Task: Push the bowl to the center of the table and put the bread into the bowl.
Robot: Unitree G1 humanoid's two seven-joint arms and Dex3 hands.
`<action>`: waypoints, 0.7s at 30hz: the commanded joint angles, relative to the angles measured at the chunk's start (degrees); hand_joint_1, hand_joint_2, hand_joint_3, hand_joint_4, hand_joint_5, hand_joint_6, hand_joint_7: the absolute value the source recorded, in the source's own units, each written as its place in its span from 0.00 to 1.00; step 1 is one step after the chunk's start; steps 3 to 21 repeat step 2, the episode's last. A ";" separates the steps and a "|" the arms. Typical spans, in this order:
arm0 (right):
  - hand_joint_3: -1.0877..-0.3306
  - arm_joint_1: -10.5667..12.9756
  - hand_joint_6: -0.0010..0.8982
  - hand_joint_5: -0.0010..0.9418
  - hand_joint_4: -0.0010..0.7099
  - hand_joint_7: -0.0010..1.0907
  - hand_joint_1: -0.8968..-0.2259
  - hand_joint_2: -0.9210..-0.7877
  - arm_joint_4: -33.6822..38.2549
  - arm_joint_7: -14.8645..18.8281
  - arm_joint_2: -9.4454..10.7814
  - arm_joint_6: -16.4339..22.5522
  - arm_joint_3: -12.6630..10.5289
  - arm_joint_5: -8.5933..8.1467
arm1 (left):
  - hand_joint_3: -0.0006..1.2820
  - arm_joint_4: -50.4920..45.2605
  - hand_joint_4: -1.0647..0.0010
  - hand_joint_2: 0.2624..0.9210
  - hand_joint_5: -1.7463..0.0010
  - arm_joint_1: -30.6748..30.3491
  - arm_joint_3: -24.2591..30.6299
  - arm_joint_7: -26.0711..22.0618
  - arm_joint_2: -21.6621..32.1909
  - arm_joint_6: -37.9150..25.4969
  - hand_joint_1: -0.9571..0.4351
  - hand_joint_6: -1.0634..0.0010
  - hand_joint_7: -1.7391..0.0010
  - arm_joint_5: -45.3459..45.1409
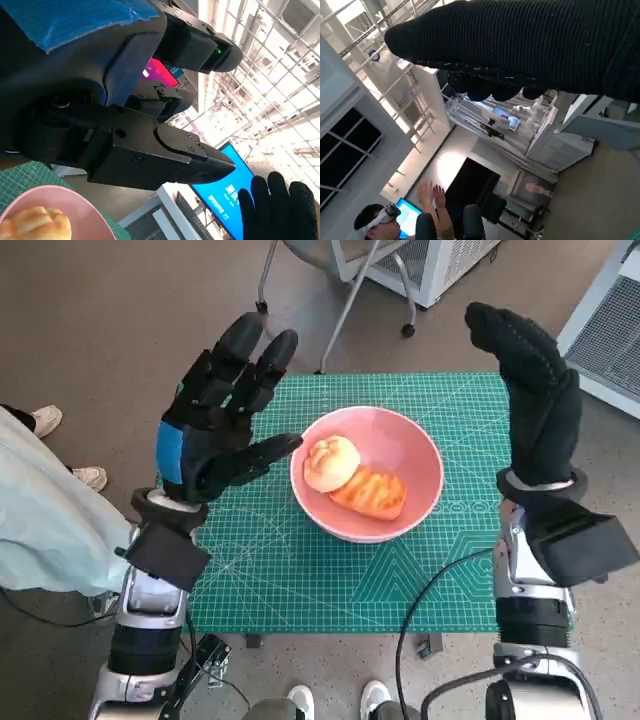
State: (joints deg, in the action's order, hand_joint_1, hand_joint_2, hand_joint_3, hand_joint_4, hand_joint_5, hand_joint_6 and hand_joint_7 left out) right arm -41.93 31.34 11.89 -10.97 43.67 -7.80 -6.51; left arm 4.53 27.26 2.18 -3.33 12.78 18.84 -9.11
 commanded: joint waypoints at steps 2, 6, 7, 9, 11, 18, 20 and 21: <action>0.51 0.15 0.12 0.01 0.52 0.62 0.43 0.00 0.53 0.41 -0.17 -1.17 0.51 0.32 | 0.02 -0.75 0.65 1.00 0.99 0.05 -0.51 1.56 -1.13 -0.25 0.66 0.56 1.00 -0.45; 0.51 0.15 0.12 0.01 0.52 0.62 0.43 0.00 0.53 0.41 -0.17 -1.17 0.51 0.32 | 0.02 -0.75 0.65 1.00 0.99 0.05 -0.51 1.56 -1.13 -0.25 0.66 0.56 1.00 -0.45; 0.51 0.15 0.12 0.01 0.52 0.62 0.43 0.00 0.53 0.41 -0.17 -1.17 0.51 0.32 | 0.02 -0.75 0.65 1.00 0.99 0.05 -0.51 1.56 -1.13 -0.25 0.66 0.56 1.00 -0.45; 0.51 0.15 0.12 0.01 0.52 0.62 0.43 0.00 0.53 0.41 -0.17 -1.17 0.51 0.32 | 0.02 -0.75 0.65 1.00 0.99 0.05 -0.51 1.56 -1.13 -0.25 0.66 0.56 1.00 -0.45; 0.51 0.15 0.12 0.01 0.52 0.62 0.43 0.00 0.53 0.41 -0.17 -1.17 0.51 0.32 | 0.02 -0.75 0.65 1.00 0.99 0.05 -0.51 1.56 -1.13 -0.25 0.66 0.56 1.00 -0.45; 0.51 0.15 0.12 0.01 0.52 0.62 0.43 0.00 0.53 0.41 -0.17 -1.17 0.51 0.32 | 0.02 -0.75 0.65 1.00 0.99 0.05 -0.51 1.56 -1.13 -0.25 0.66 0.56 1.00 -0.45; 0.51 0.15 0.12 0.01 0.52 0.62 0.43 0.00 0.53 0.41 -0.17 -1.17 0.51 0.32 | 0.02 -0.75 0.65 1.00 0.99 0.05 -0.51 1.56 -1.13 -0.25 0.66 0.56 1.00 -0.45; 0.51 0.15 0.12 0.01 0.52 0.62 0.43 0.00 0.53 0.41 -0.17 -1.17 0.51 0.32 | 0.02 -0.75 0.65 1.00 0.99 0.05 -0.51 1.56 -1.13 -0.25 0.66 0.56 1.00 -0.45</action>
